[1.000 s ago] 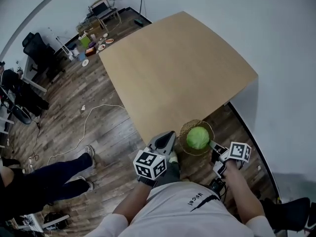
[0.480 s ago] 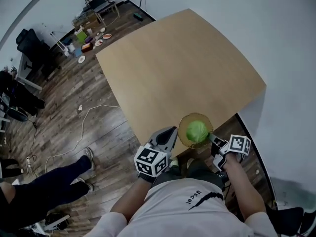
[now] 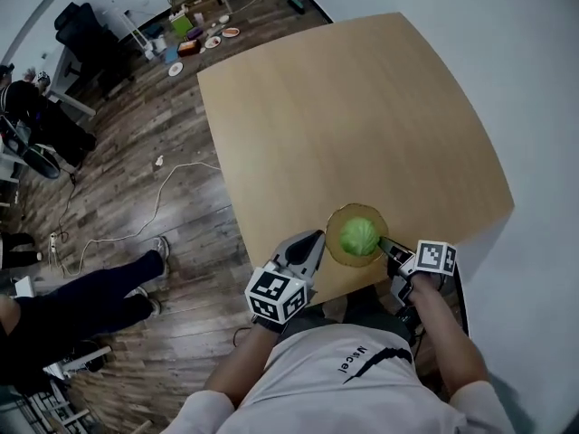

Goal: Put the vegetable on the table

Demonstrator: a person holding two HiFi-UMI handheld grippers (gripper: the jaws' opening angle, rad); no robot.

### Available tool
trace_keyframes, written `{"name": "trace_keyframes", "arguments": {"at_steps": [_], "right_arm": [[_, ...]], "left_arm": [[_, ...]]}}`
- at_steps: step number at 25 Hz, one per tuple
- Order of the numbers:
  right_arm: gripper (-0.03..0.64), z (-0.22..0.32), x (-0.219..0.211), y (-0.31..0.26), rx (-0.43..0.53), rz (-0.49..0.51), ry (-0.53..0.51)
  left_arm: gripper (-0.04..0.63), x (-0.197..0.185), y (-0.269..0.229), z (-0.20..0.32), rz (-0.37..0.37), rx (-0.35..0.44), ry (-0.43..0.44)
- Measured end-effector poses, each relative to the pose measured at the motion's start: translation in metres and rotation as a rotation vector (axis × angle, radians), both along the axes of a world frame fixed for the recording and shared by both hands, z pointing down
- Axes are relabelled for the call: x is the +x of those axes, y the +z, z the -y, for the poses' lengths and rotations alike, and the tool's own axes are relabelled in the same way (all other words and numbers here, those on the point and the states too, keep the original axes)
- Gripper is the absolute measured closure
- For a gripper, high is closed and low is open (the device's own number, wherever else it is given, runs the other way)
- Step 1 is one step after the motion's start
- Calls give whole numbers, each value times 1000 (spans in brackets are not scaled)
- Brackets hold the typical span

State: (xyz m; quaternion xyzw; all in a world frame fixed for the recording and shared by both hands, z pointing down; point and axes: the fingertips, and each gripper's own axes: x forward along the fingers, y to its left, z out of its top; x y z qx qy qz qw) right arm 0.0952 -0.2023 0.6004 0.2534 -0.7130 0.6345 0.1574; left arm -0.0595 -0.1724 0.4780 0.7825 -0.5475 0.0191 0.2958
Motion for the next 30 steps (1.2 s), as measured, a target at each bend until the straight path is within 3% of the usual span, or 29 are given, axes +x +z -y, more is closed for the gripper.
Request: {"name": "trace_keyframes", "arguments": {"at_steps": [5,11,19,30], "right_arm": [[578,50,-16,30,-31,-5,-91],[578,99,-30,74,-43,-30,-171],[578,110,-34,109,-67,-48,-213],[578,176,-63,135,-43,-77,-254]], "left_arm": [[583,-9,19,37,13,-38,-111],[583,-10,48,72,16,-80,-186],[583,-2,66,64,8,-122,-263],[583,-25,79,87,-2,-153,-329]]}}
